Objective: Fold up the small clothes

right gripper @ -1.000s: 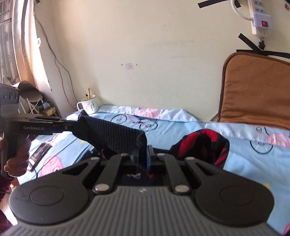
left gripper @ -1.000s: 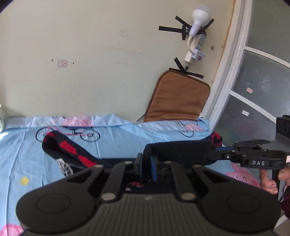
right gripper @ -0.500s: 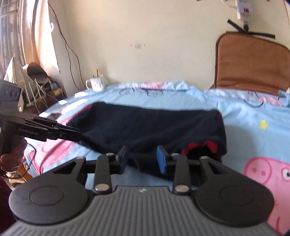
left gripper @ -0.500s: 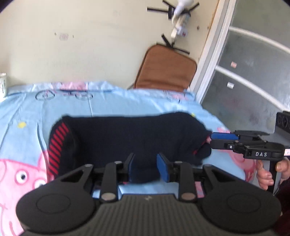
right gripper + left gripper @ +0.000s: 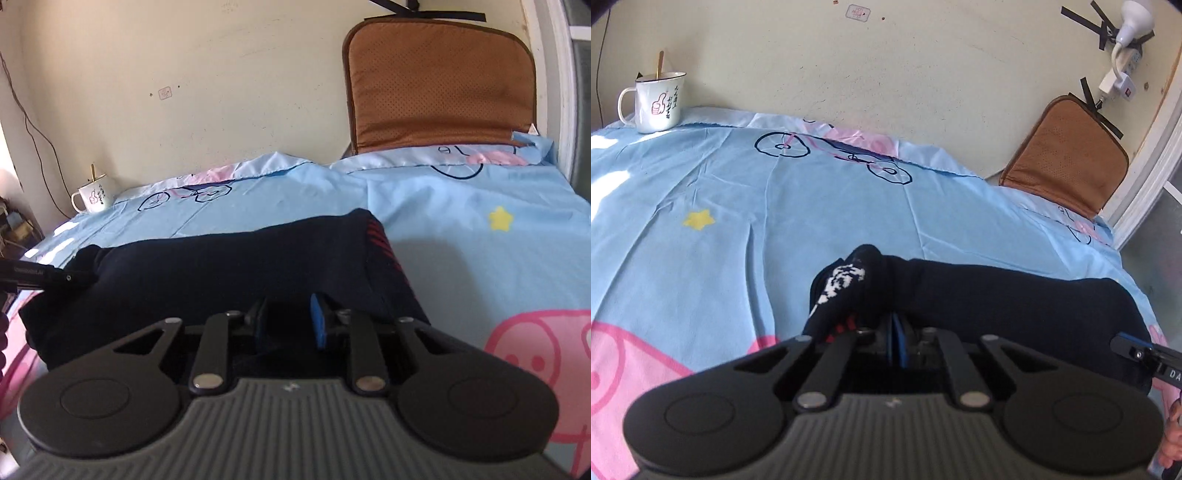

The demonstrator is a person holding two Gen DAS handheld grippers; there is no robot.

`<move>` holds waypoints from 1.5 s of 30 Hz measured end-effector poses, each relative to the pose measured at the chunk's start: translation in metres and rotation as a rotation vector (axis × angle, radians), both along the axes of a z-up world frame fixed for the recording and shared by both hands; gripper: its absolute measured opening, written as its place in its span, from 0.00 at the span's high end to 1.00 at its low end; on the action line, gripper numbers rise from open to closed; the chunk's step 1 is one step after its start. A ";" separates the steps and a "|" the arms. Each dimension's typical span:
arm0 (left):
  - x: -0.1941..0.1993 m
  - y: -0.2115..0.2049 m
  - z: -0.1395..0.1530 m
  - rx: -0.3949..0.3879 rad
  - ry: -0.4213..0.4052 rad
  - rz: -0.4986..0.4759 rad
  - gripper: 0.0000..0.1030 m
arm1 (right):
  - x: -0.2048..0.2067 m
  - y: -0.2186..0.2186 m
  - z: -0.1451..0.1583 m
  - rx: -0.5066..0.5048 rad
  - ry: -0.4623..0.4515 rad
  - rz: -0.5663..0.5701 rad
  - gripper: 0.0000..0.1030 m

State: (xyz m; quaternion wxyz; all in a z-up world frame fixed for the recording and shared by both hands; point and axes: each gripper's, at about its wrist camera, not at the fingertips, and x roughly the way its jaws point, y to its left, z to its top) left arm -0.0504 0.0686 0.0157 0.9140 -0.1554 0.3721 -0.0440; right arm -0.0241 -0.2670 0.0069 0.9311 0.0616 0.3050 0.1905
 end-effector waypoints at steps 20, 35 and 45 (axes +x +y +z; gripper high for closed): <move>0.000 -0.062 0.000 -0.135 0.043 -0.198 0.92 | -0.028 -0.078 -0.023 0.565 0.220 -0.172 0.43; -0.041 0.046 0.092 -0.234 -0.226 -0.009 0.66 | -0.049 0.104 0.094 0.168 -0.140 0.265 0.82; -0.052 0.071 0.068 -0.215 -0.195 0.059 0.37 | -0.023 0.248 0.013 -0.042 -0.005 0.560 0.84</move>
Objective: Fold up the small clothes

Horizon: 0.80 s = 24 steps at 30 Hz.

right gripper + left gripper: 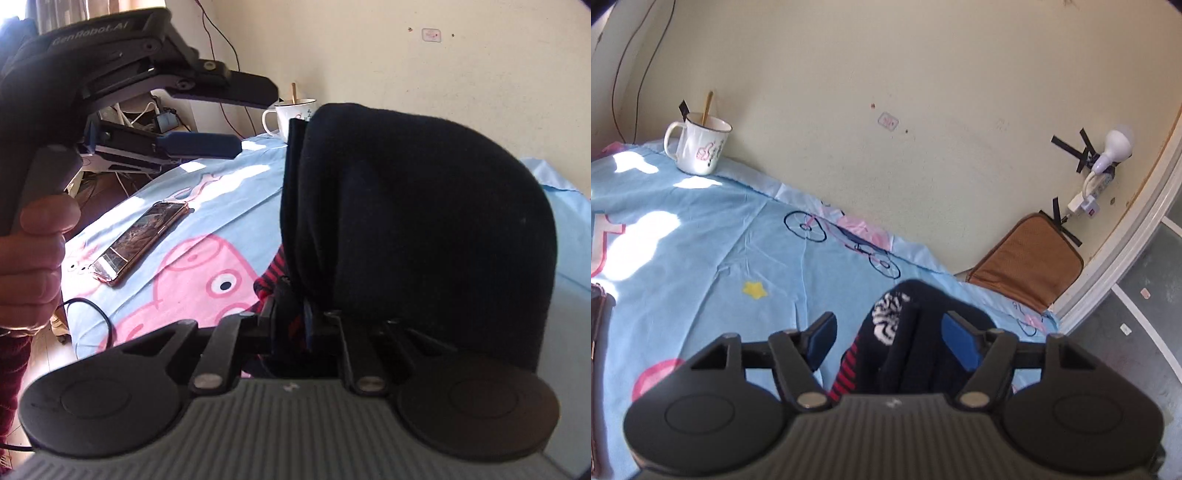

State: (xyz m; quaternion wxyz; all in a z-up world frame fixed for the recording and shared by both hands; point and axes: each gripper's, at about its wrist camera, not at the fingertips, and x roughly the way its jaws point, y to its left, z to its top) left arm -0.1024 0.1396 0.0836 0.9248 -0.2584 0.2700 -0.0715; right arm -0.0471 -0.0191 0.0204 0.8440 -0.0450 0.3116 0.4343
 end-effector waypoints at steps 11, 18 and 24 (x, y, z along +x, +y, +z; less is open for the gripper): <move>0.039 -0.031 -0.018 0.102 0.073 -0.026 0.27 | -0.005 -0.088 0.082 0.206 -0.072 -0.032 0.57; 0.050 -0.038 -0.018 0.179 0.134 -0.015 0.33 | 0.076 -0.071 0.060 0.125 0.067 -0.140 0.68; 0.071 -0.046 -0.064 0.207 0.248 -0.033 0.15 | 0.088 -0.066 0.016 0.094 0.150 -0.132 0.68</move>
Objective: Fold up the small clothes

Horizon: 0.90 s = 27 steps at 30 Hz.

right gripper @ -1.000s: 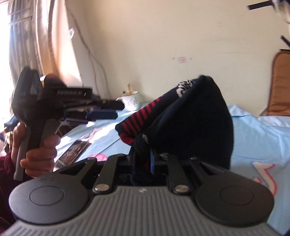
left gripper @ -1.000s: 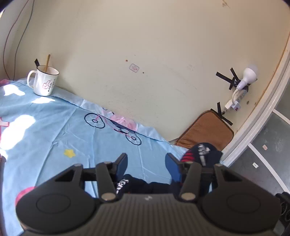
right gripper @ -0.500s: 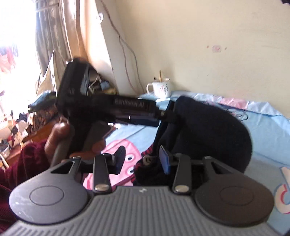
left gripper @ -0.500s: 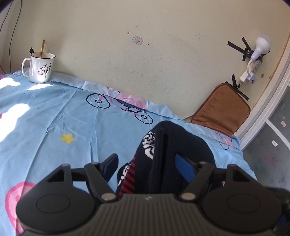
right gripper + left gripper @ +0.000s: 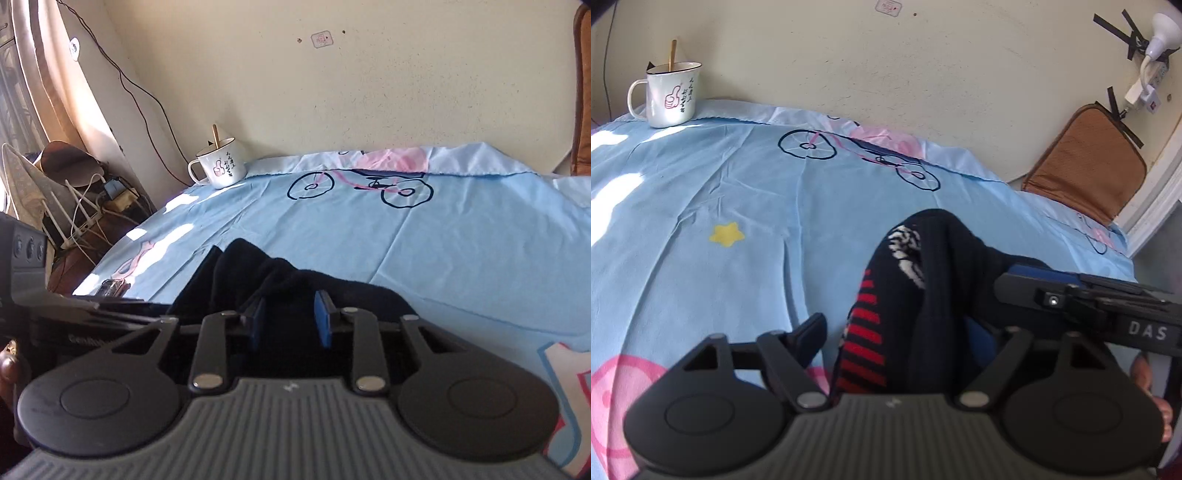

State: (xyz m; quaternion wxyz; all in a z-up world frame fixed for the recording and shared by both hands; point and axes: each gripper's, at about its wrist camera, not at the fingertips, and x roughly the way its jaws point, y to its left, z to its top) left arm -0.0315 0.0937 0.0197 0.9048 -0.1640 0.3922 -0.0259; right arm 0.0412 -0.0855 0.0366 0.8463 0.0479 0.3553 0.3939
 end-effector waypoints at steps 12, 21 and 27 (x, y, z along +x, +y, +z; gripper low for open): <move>-0.019 -0.019 0.023 0.139 -0.058 0.057 0.14 | -0.044 -0.026 0.035 0.112 -0.094 -0.099 0.50; -0.031 -0.025 0.029 0.178 -0.073 0.070 0.15 | -0.083 -0.096 0.016 0.227 -0.019 -0.286 0.28; -0.048 -0.022 0.033 0.182 -0.092 0.074 0.15 | -0.089 -0.109 -0.006 0.255 0.068 -0.335 0.27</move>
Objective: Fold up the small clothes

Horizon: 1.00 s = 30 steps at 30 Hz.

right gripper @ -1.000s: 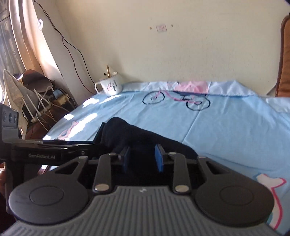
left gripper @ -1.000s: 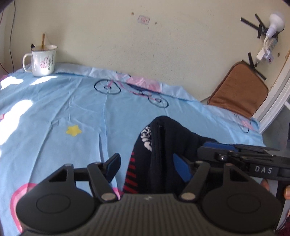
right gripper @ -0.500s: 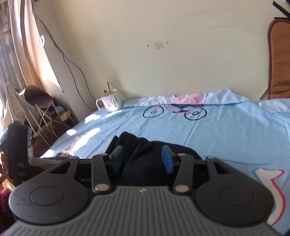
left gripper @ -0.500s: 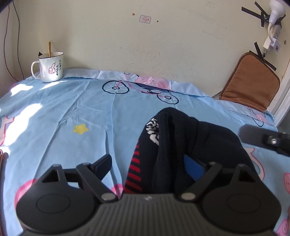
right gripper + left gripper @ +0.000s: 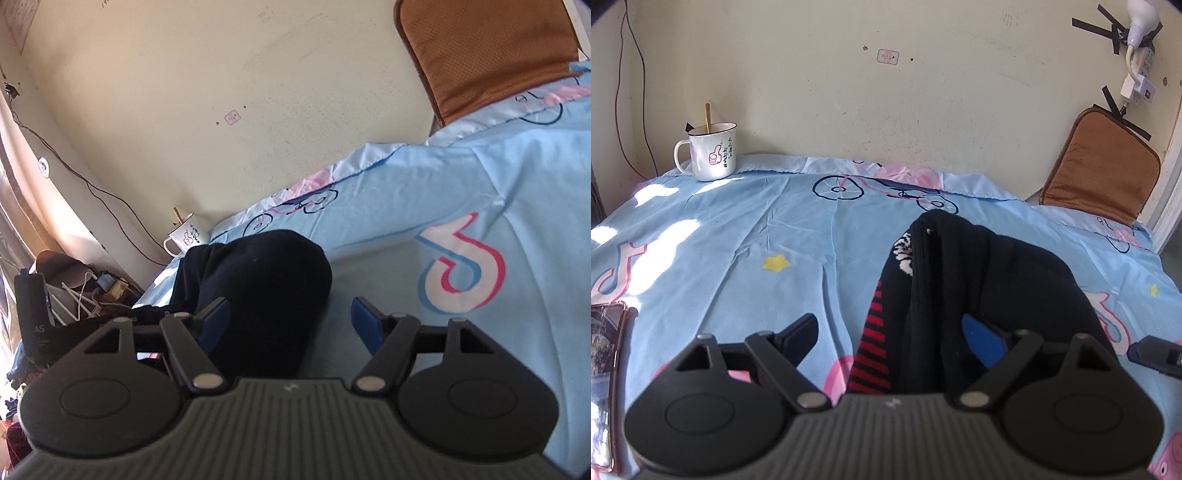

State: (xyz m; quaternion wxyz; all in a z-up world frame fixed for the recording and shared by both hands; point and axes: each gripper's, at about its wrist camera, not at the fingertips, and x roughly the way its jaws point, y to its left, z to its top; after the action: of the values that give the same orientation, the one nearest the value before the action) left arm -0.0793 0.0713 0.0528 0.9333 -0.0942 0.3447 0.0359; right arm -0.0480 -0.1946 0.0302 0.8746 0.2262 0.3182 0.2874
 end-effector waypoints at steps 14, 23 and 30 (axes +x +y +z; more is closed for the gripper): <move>0.004 0.061 -0.017 -0.392 0.042 -0.117 0.00 | 0.033 0.012 -0.023 0.124 0.151 0.115 0.14; 0.020 0.042 -0.050 -0.527 0.088 -0.226 0.02 | 0.051 0.062 -0.036 0.042 0.137 0.237 0.16; 0.065 0.016 0.005 -0.470 -0.006 -0.333 0.05 | 0.071 0.053 -0.002 0.068 -0.025 0.238 0.38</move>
State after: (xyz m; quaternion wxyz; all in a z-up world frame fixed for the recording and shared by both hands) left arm -0.0148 0.0872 0.0579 0.8800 -0.2501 0.3514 -0.1988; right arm 0.0234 -0.1417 0.0280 0.8301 0.2128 0.3220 0.4025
